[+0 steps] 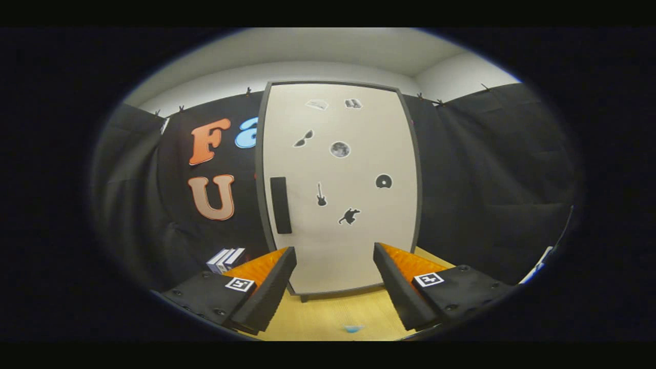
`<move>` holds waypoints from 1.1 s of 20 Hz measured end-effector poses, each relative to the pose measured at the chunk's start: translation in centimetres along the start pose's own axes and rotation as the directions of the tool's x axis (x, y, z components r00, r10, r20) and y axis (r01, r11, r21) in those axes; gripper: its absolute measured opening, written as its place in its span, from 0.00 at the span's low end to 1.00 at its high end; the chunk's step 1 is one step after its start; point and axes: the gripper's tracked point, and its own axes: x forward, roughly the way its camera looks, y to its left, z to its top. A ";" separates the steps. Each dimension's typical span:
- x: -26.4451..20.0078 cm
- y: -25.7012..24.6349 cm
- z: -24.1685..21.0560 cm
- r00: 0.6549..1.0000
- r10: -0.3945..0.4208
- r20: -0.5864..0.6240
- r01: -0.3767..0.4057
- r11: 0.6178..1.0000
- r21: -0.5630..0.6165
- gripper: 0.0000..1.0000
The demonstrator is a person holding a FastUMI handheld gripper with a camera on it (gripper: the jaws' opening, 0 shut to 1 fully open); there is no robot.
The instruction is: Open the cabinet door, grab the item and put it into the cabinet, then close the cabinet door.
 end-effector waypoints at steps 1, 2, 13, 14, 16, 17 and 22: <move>0.9 0.8 0.4 1.000 0.010 0.005 -0.010 1.000 0.000 0.98; 1.9 1.8 0.8 1.000 0.025 0.008 -0.025 1.000 0.002 0.98; 13.2 8.0 2.2 0.997 0.065 -0.034 -0.067 0.996 -0.059 0.98; 14.0 7.8 2.2 0.998 0.053 -0.037 -0.055 0.997 -0.057 0.98; 15.5 7.7 2.0 0.998 0.044 -0.051 -0.046 0.998 -0.039 0.94; 16.1 7.6 1.9 0.997 0.044 -0.060 -0.046 0.999 -0.029 0.92; 17.2 8.0 1.8 0.995 0.074 -0.066 -0.075 0.997 -0.006 0.73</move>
